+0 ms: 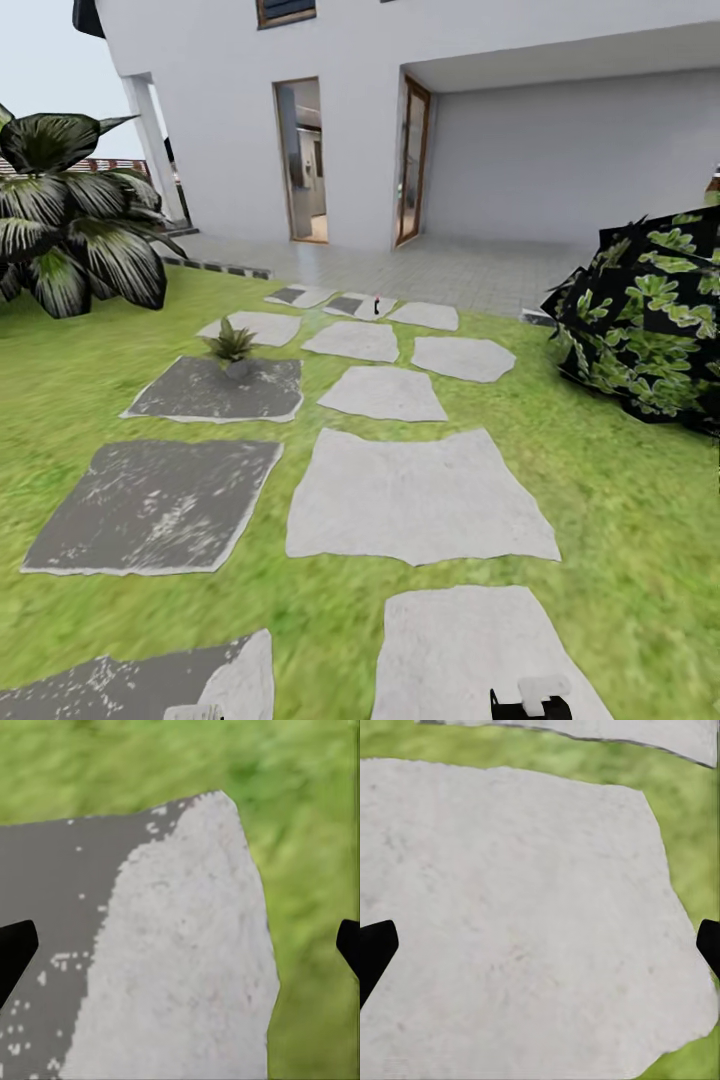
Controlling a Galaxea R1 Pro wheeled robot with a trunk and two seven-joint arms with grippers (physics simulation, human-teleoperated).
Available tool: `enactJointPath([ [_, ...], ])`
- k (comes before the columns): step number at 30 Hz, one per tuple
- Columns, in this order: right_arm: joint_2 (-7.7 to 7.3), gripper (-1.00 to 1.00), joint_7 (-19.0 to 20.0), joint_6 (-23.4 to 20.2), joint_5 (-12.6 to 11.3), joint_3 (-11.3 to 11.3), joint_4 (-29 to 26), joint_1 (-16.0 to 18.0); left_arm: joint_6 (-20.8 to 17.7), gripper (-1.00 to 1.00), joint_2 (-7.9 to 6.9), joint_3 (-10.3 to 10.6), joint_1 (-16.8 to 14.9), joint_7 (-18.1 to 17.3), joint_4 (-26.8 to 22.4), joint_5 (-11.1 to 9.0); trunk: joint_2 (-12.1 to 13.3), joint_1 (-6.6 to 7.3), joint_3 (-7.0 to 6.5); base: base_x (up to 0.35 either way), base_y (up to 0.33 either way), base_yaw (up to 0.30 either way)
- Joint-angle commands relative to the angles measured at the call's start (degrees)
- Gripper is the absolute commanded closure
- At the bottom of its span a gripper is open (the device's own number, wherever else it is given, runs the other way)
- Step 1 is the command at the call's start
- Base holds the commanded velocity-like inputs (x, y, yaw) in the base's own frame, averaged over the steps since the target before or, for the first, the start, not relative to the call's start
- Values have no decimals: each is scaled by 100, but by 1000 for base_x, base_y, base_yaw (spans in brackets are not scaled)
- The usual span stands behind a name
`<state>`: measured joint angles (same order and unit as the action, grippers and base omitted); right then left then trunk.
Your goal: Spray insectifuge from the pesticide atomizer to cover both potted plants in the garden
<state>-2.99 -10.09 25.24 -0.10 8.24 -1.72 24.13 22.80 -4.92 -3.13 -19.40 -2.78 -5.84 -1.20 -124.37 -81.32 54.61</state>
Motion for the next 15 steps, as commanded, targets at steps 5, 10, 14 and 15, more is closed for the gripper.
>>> enactJointPath([
  [5, 0, -100, -35, 7, 1, 46, 5, 4, 16, -100, 0, -30, -2, -29, 4, -12, -2, -3, 5, 337, 0, -32],
  [10, 0, -100, -24, 7, 6, 49, 9, 4, 17, -100, 0, -30, -2, -29, 4, -12, -2, -3, 5, 337, 0, -2],
  [14, -7, -100, -21, 6, 15, 46, 11, 4, 17, -100, 0, -30, -2, -29, 4, -12, -2, -3, 5, 338, 0, 0],
  [15, -11, -100, -20, 6, 18, 46, 10, 4, 16, -100, 0, -30, -2, -29, 4, -12, -2, -3, 5, 338, 0, 0],
])
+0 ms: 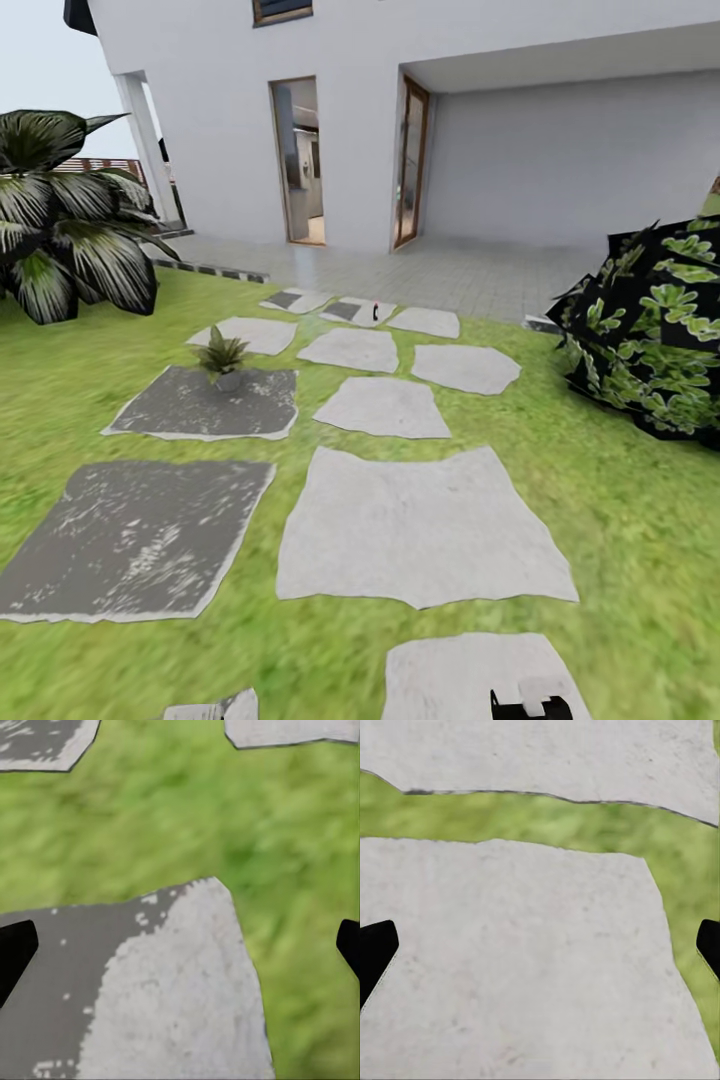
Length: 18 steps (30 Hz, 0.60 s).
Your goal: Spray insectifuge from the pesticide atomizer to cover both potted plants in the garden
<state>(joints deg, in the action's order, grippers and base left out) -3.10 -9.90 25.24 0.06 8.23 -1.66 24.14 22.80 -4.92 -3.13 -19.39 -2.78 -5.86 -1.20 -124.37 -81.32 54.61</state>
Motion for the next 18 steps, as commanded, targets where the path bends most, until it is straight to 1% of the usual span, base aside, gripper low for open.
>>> enactJointPath([
  [1, -2, -100, -38, 7, 5, 47, 5, 3, 15, -100, 0, -30, -3, -29, 6, -12, -2, -3, 5, 337, 0, 0],
  [18, -5, -100, -38, 6, 12, 54, 7, 3, 14, -100, 0, -30, -3, -29, 6, -12, -2, -3, 5, 337, 0, 0],
])
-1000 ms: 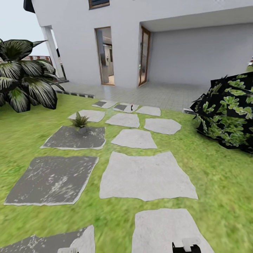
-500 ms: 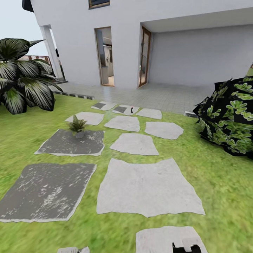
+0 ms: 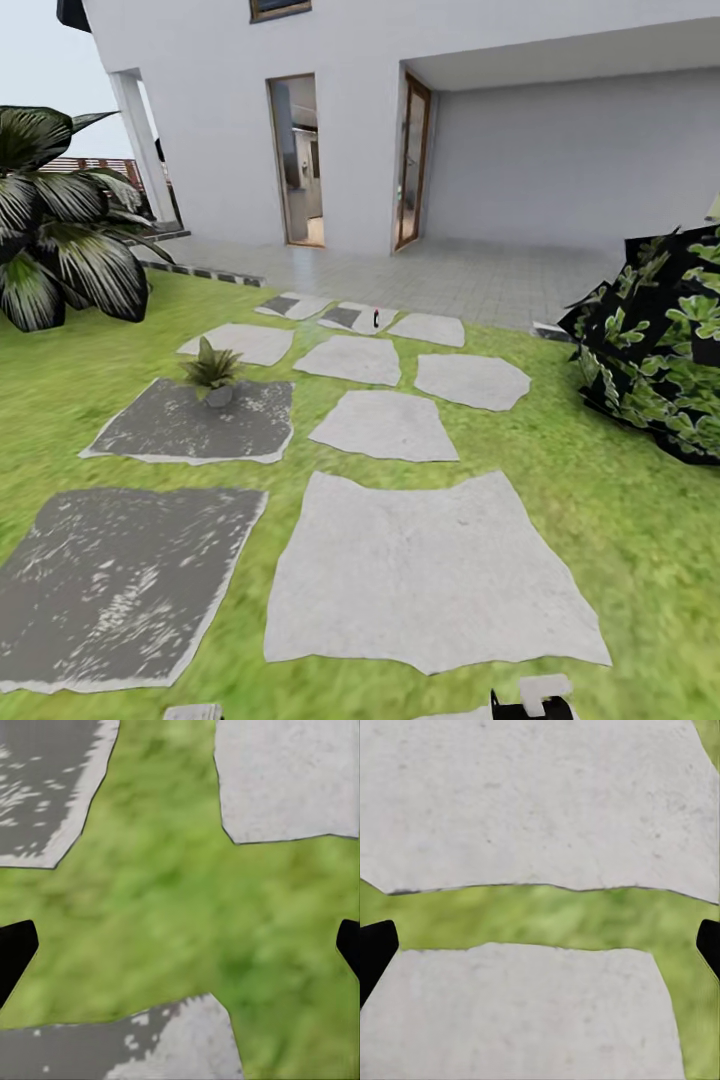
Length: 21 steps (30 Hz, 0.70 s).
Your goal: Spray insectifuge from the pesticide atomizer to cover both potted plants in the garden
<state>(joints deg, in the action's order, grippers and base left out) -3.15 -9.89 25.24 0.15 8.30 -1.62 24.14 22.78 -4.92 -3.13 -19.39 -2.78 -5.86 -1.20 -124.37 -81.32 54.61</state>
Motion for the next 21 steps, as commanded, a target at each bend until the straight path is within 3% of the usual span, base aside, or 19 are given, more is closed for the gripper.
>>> enactJointPath([
  [1, 1, -100, -39, 7, 2, 47, 4, 3, 16, -100, 0, -30, -3, -29, 6, -12, -2, -3, 5, 338, 0, 0],
  [21, 20, -100, -39, 6, -2, 49, -2, 1, 15, -100, 0, -30, -3, -29, 6, -12, -2, -3, 5, 337, 0, 0],
])
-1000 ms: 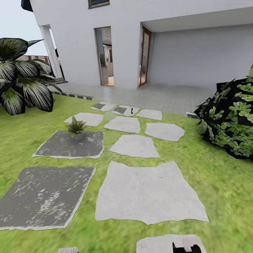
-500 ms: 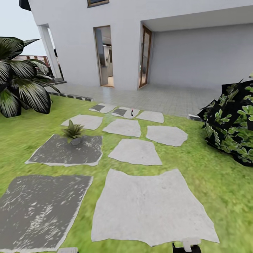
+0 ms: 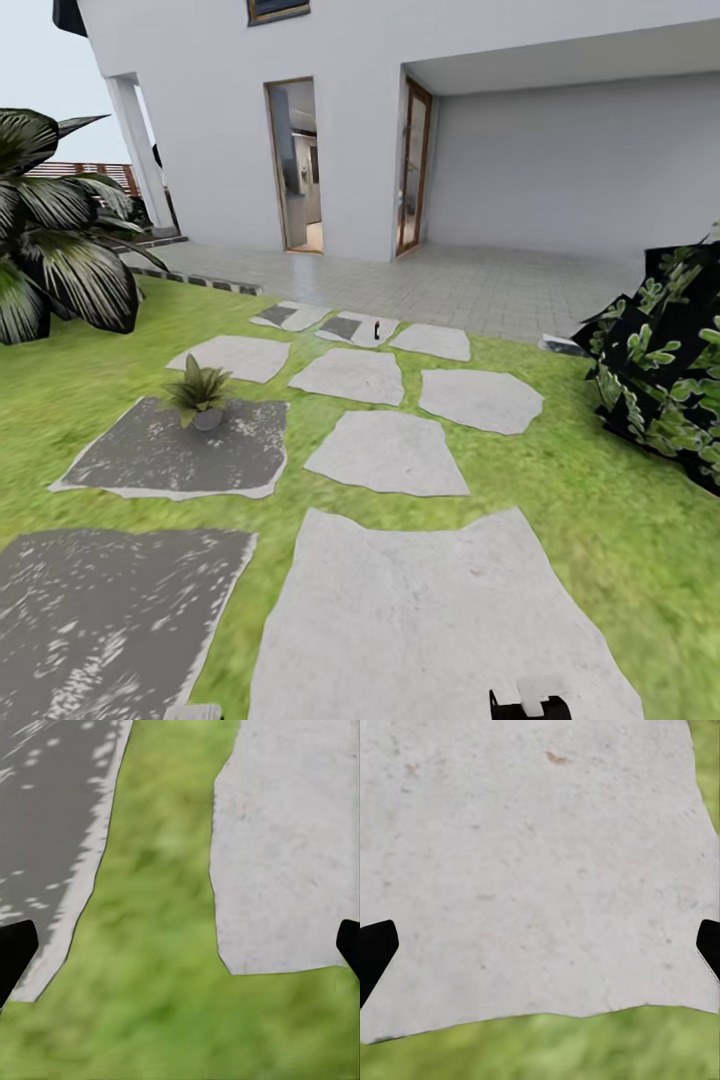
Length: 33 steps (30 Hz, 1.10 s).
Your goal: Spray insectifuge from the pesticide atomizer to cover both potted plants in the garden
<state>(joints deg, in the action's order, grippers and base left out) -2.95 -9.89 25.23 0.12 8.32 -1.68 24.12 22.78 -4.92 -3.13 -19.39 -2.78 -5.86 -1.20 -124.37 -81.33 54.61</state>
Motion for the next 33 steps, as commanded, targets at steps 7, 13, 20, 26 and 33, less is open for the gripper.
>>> enactJointPath([
  [7, 17, -100, -39, 8, -3, 47, 5, 0, 16, -100, 0, -30, -3, -29, 6, -12, -2, -3, 5, 338, 0, 0],
  [13, 22, -100, -39, 8, -3, 47, 8, 2, 16, -100, 0, -30, -3, -29, 6, -12, -2, -3, 4, 338, 0, -17],
  [20, 17, -100, -39, 8, -4, 47, 6, 2, 17, -100, 0, -30, -3, -29, 6, -12, -2, -3, -8, 338, 0, -198],
  [26, 17, -100, -39, 7, -4, 47, 6, 1, 16, -100, 0, -30, -3, -29, 6, -12, -2, -3, -14, 338, 0, -182],
  [33, 22, -100, -39, 8, -6, 47, 7, 0, 16, -100, 0, -30, -3, -29, 6, -12, -2, -3, -14, 337, 0, -22],
])
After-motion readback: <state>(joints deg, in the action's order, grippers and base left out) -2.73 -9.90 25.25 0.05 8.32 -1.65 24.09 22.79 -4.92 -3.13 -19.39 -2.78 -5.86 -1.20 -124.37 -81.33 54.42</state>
